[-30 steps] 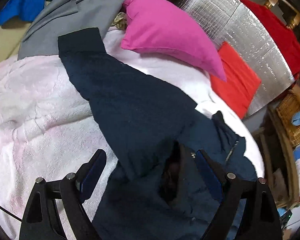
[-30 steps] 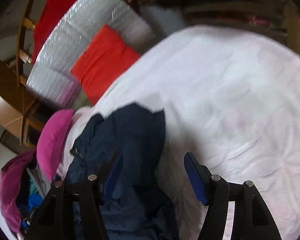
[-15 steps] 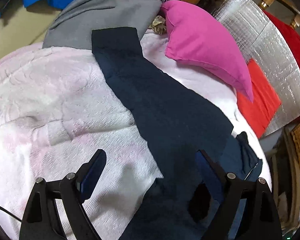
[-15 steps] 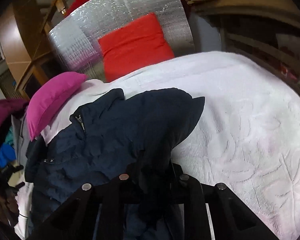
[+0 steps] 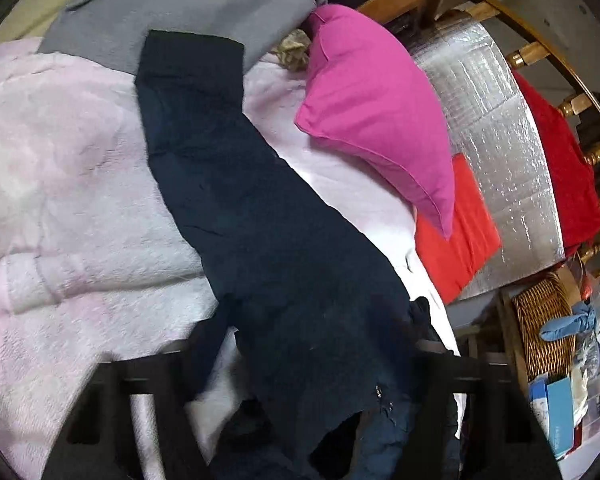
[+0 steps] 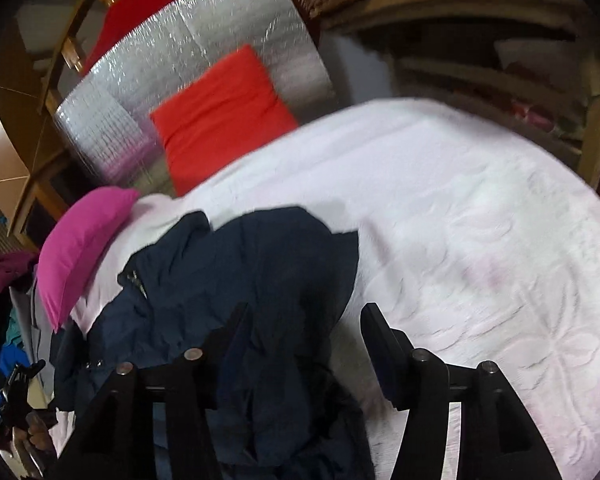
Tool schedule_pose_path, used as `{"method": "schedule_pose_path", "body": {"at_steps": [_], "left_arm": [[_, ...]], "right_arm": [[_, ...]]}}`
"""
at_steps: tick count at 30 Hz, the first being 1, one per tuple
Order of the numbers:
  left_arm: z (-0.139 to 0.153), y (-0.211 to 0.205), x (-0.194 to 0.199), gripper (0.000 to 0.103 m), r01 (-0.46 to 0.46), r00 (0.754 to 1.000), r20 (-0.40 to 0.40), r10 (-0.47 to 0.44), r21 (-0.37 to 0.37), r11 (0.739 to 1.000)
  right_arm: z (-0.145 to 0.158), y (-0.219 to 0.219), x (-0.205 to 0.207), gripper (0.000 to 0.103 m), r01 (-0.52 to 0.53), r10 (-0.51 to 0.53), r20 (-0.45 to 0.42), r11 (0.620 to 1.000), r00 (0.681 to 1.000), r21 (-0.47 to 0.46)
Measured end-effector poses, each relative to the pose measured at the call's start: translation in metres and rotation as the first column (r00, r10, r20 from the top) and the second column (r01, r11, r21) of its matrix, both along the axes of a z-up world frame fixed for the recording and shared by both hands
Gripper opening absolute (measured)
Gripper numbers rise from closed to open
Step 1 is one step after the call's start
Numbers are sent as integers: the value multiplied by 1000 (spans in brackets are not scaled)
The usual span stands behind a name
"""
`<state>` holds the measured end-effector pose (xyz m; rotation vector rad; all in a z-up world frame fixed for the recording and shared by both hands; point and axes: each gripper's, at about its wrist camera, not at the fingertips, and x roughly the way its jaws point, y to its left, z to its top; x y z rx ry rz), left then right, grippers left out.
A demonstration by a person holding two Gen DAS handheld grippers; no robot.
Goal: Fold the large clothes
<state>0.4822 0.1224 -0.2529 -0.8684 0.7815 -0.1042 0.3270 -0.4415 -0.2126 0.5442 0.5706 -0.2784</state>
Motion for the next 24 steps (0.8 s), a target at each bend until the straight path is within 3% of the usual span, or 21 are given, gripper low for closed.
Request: {"method": "schedule_pose_path", "body": {"at_steps": [1,3,6,10,13,15,21,24], "left_arm": [[0,-2,2,43,3,1000,-5,-3,20,1000],[2,-11,3,23,4,1000,7,-4,68,998],[14,-25,-2,14,0,999,50,-7,135,991],[39,-64,-13,10,15,993,106,-49,300,954],[54,-107,-24,9,40,986,127,-109,455,889],[62,-141,-38,8,56,974,149,-168,563,825],[55,-210,-75,7,120,945,134,-299,707,697],[38,-231,-86,7,171,936,88,-339,729,662]], "right_arm": [[1,0,0,60,3,-3,10,1000,1000,2],[2,-2,-6,60,0,0,27,1000,1000,9],[4,-2,-8,60,-7,7,21,1000,1000,-3],[7,-4,-10,60,-9,9,29,1000,1000,3],[7,2,-5,60,-11,10,40,1000,999,7],[9,3,-7,60,-12,12,49,1000,999,9],[12,12,-7,60,-38,37,61,999,997,13],[12,22,-3,60,-96,95,57,995,994,24]]}}
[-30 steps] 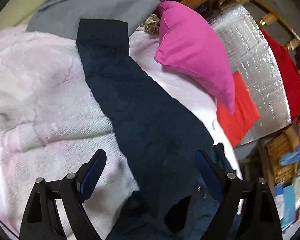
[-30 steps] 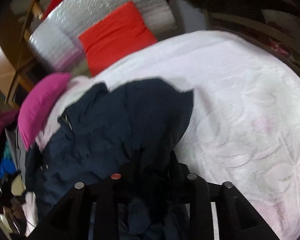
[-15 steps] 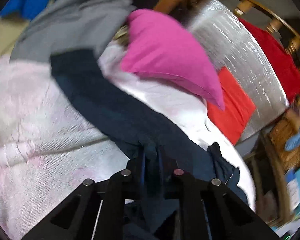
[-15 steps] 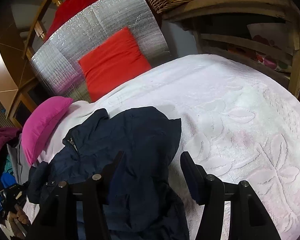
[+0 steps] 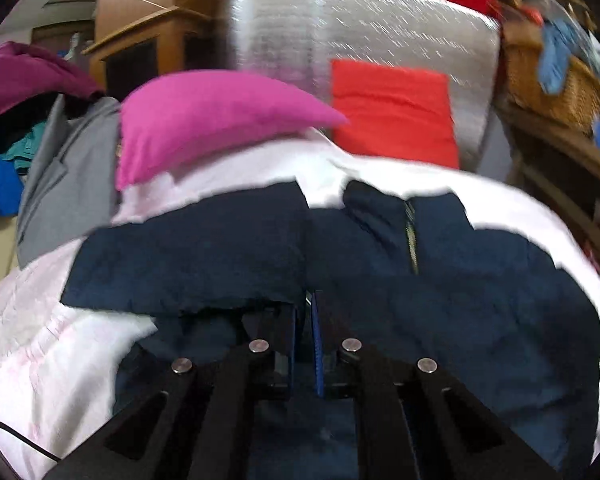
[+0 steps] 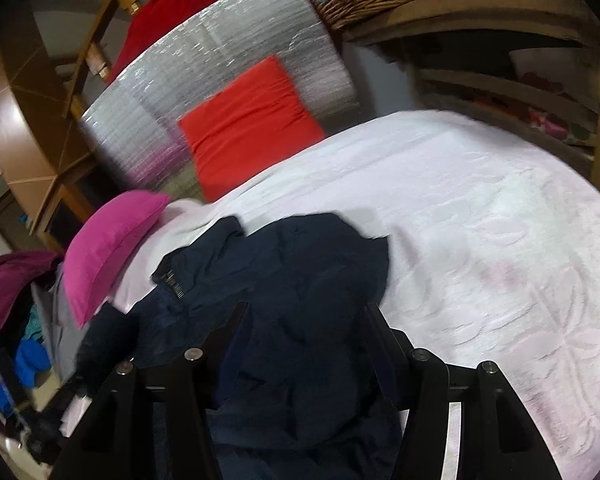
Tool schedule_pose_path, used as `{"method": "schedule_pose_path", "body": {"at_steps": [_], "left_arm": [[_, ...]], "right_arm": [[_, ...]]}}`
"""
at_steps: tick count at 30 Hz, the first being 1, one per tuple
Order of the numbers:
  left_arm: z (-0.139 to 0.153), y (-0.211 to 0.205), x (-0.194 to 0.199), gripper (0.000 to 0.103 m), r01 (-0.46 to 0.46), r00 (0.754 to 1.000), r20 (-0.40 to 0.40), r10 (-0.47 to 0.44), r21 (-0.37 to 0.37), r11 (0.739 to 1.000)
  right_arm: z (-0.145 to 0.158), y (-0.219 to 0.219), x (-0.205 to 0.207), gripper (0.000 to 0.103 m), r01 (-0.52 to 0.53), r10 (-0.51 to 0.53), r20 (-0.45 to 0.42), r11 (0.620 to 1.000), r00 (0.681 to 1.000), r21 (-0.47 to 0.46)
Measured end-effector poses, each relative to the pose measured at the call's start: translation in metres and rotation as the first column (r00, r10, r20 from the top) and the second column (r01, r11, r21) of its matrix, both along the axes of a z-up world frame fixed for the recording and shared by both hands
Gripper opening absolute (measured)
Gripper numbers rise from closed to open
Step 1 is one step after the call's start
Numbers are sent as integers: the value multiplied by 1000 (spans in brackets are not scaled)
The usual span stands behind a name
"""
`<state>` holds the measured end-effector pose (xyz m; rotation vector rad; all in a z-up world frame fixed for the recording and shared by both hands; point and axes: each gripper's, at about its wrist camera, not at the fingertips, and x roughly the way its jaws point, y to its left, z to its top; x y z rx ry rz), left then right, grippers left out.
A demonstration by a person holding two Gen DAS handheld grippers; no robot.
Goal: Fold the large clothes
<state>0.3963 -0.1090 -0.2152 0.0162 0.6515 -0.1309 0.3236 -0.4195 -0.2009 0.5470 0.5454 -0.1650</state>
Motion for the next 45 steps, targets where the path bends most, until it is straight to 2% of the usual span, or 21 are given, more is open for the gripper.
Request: {"method": "schedule_pose_path", "body": {"at_steps": [4,6,10,13,15,18,24,32,34,35,37,39,41,43,45], "left_arm": [[-19,-16,-3,7,0,999,-38,1,51,999],[-24,-17,-5,7,-1,999,-46,4,67,998],[-25,-18,-12,7,-6,999,-44,10,91,996],[-22,-23,-22,17,5,999,-37,-1,113,994],[-20,-23,-33,40,20,999,-36,-16,113,993],[-12,-20,-61,54,26,1000,4,-27,129,991],[10,5,-101,62,-23,997,77,14,120,992],[29,55,-85,71,-148,984,118,136,103,984],[29,76,-67,73,-182,981,85,176,64,981],[28,84,-60,77,-187,981,61,185,36,982],[24,107,-41,81,-204,979,-2,204,-52,978],[18,131,-21,82,-226,973,-71,218,-154,962],[7,154,-1,82,-245,966,-155,209,-266,932],[-10,176,17,82,-300,943,-251,216,-369,880],[-23,190,27,82,-349,924,-308,225,-444,825]], "right_arm": [[-5,22,11,60,-109,108,-49,994,993,-13],[-11,34,19,60,-163,162,-93,987,982,-1],[-26,60,29,60,-233,217,-210,971,953,-55],[-35,72,29,60,-255,223,-265,963,938,-92],[-34,75,23,60,-252,218,-258,961,941,-110],[-30,78,8,60,-254,227,-227,962,947,-98],[-20,98,-13,60,-270,249,-175,956,953,-110],[-13,116,-23,60,-288,276,-131,954,952,-81],[-12,117,-20,60,-290,277,-133,953,952,-86],[-13,116,-17,60,-285,272,-137,955,952,-84],[-15,113,-11,60,-276,265,-144,959,954,-66],[-17,112,-4,60,-274,264,-149,960,953,-51],[-19,114,2,60,-280,269,-156,958,951,-57],[-21,117,6,60,-288,276,-158,956,948,-60],[-24,119,12,60,-297,284,-167,953,944,-58]]}}
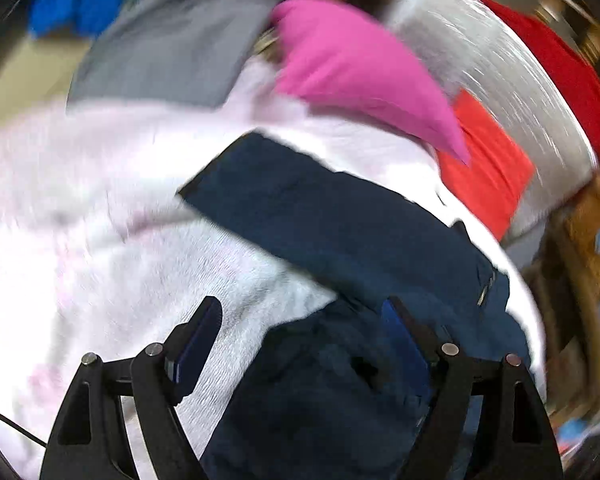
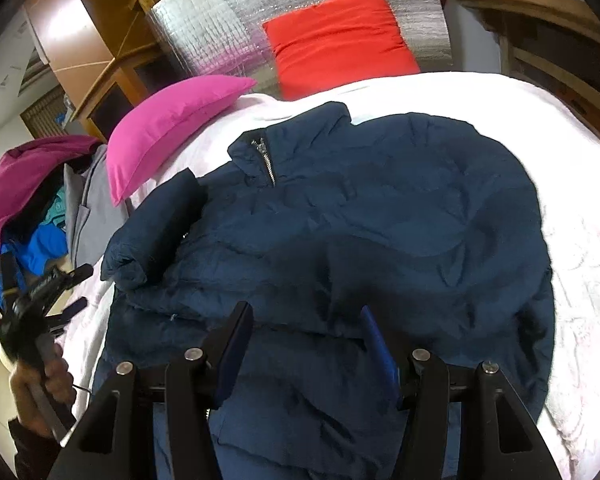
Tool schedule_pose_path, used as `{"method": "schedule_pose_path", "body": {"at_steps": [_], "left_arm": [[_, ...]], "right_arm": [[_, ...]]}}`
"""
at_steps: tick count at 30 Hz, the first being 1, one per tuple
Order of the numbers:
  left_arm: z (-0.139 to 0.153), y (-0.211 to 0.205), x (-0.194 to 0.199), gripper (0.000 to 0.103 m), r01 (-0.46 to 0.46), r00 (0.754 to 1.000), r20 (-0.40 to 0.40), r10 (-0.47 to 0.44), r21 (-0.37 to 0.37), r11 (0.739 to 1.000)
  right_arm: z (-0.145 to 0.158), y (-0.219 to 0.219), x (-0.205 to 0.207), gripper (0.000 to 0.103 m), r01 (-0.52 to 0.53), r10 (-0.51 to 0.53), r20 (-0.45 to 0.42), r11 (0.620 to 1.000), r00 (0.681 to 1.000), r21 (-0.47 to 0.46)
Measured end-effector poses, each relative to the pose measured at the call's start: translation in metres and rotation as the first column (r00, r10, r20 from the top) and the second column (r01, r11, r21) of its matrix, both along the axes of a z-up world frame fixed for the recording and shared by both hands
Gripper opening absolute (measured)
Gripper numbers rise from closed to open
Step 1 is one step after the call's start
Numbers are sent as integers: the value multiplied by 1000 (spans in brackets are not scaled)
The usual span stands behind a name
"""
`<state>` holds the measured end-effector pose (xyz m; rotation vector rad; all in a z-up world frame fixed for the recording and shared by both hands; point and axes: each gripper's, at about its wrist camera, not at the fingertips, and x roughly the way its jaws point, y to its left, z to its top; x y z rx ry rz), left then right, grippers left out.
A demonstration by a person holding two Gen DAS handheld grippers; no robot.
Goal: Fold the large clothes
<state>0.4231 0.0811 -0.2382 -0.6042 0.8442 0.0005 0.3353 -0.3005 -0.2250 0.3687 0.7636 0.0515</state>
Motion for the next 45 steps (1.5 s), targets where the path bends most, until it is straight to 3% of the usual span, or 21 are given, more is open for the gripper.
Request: {"method": "schedule_pose_path", "body": {"at_steps": [5,11,13,14,15,16,18,21,24,27,31,34,36,40,42,43,45], "left_arm": [[-7,1,13,82,10,1000,25,-8,-117,993],[-8,12,35,81,-2,998,57,21,-308,952],[-9,14,42,62,-15,997,66,38,-322,947],[-10,14,45,38,-16,997,66,40,-324,946],[-11,13,48,22,-13,997,69,37,-316,949],[-12,11,51,19,-10,997,71,32,-299,954],[-5,3,50,10,-9,996,87,32,-246,969],[29,-24,40,7,46,983,181,-30,-84,995],[71,-68,19,7,140,939,306,-156,74,987],[99,-121,-11,7,239,876,375,-303,209,948],[108,-208,-51,7,410,757,374,-535,365,836],[87,-260,-66,7,497,710,295,-639,434,752],[67,-284,-64,10,555,700,212,-681,438,707],[34,-301,-60,18,651,702,38,-711,371,663],[31,-296,-62,43,673,696,2,-718,344,655],[32,-288,-65,50,687,689,0,-725,319,653],[43,-261,-74,69,669,709,17,-705,300,680]], "right_arm": [[-7,12,11,60,-14,13,-24,999,1000,-42],[-9,15,13,60,-27,26,-13,998,1000,-58],[-9,14,12,60,-20,20,-5,997,1000,-70],[-9,13,12,60,-13,13,4,997,1000,-82],[-8,12,12,60,-10,11,10,996,1000,-86],[-7,11,13,60,-2,3,16,996,1000,-92],[-5,6,13,49,16,-13,31,996,999,-88],[0,-2,14,45,49,-44,57,995,997,-91],[6,-15,13,45,94,-88,87,993,992,-72],[11,-31,10,45,142,-138,100,989,985,-40],[17,-55,1,45,197,-197,107,980,974,11],[19,-73,-7,45,231,-234,108,972,966,42],[19,-84,-12,45,248,-252,105,967,962,53],[17,-101,-15,45,266,-271,82,962,959,66],[16,-108,-14,45,265,-272,70,960,960,90],[16,-110,-13,45,261,-269,70,960,961,105],[17,-111,-10,45,243,-253,72,961,965,131]]}}
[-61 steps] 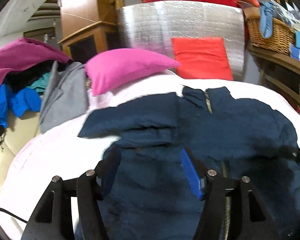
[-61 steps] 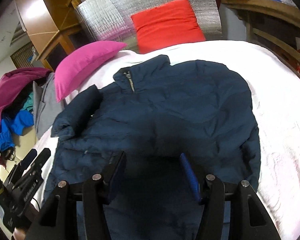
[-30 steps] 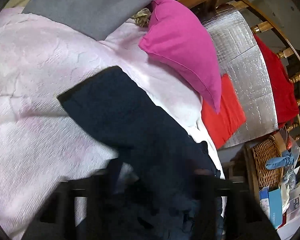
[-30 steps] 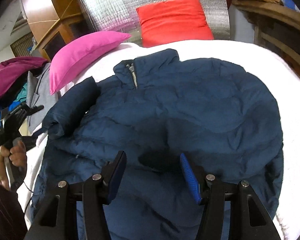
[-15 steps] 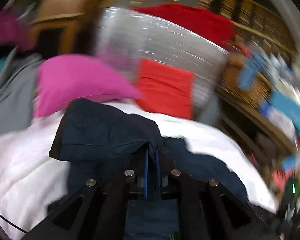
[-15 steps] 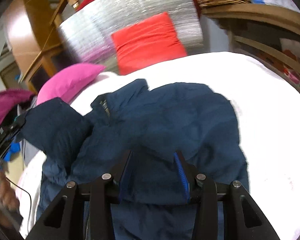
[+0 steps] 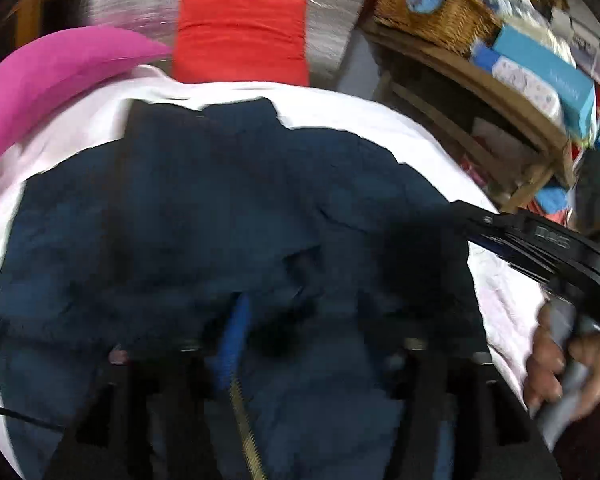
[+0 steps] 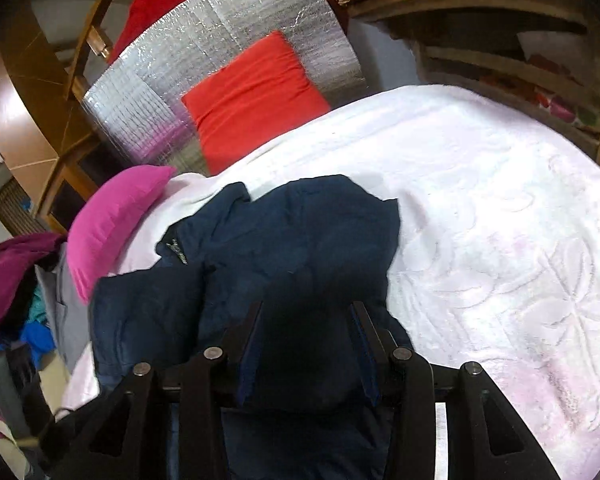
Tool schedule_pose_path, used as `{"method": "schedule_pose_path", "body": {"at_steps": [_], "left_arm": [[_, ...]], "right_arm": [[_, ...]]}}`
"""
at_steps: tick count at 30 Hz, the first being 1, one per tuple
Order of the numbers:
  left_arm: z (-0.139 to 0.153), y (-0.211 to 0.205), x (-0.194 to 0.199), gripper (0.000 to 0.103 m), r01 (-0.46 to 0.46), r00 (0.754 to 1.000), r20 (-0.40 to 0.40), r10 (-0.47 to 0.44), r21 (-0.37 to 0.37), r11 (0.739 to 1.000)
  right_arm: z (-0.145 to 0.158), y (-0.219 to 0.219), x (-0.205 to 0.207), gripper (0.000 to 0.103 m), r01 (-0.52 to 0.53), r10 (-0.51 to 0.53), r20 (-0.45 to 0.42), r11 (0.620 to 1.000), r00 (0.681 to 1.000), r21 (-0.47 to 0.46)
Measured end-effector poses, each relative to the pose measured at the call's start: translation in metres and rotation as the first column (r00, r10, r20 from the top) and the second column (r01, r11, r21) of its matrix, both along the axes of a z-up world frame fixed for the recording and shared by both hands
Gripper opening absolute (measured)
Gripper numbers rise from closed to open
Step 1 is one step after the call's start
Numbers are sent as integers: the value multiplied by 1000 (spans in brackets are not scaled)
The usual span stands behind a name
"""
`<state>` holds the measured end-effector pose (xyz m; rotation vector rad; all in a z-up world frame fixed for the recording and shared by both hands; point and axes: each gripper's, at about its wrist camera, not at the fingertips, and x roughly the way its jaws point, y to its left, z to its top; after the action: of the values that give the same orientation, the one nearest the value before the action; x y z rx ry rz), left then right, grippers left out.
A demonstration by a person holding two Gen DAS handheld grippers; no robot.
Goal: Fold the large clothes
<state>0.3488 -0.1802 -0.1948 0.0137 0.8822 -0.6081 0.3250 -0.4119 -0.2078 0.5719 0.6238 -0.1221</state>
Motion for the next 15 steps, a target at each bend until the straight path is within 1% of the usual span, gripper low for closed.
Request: {"method": "schedule_pose_path", "body": {"at_steps": [2,4,5,6,7,8,9,11,13,14,15], "left_arm": [[15,27,-8,70,-34,999,18,35,-37,999],[31,63,-9,73,-100,994,38,104,-94,991],[37,86,-8,75,-159,984,58,167,-122,980],[41,105,-6,76,-222,969,76,233,-138,965],[41,125,-2,76,-299,945,90,313,-143,944],[39,138,0,76,-346,928,92,360,-140,928],[34,153,7,76,-408,903,83,421,-134,903],[21,170,18,75,-472,876,52,480,-116,874],[9,174,28,75,-510,858,21,513,-72,857],[4,171,34,73,-518,854,8,520,-57,853],[0,171,37,68,-517,855,-1,518,-54,854]], "right_arm": [[2,5,2,45,-21,21,10,1000,1000,-4],[2,15,3,45,-45,45,17,999,999,-14],[3,20,4,45,-64,65,23,998,998,-19],[4,28,5,45,-89,90,28,996,996,-25],[4,35,5,46,-113,115,32,993,993,-33],[5,45,7,51,-146,148,35,988,988,-48],[5,55,8,58,-173,176,37,983,984,-62],[6,75,10,67,-220,226,46,969,973,-110],[8,99,12,71,-269,283,57,946,957,-178],[9,109,14,73,-291,308,55,934,950,-206],[8,121,18,76,-319,338,48,920,940,-230]]}}
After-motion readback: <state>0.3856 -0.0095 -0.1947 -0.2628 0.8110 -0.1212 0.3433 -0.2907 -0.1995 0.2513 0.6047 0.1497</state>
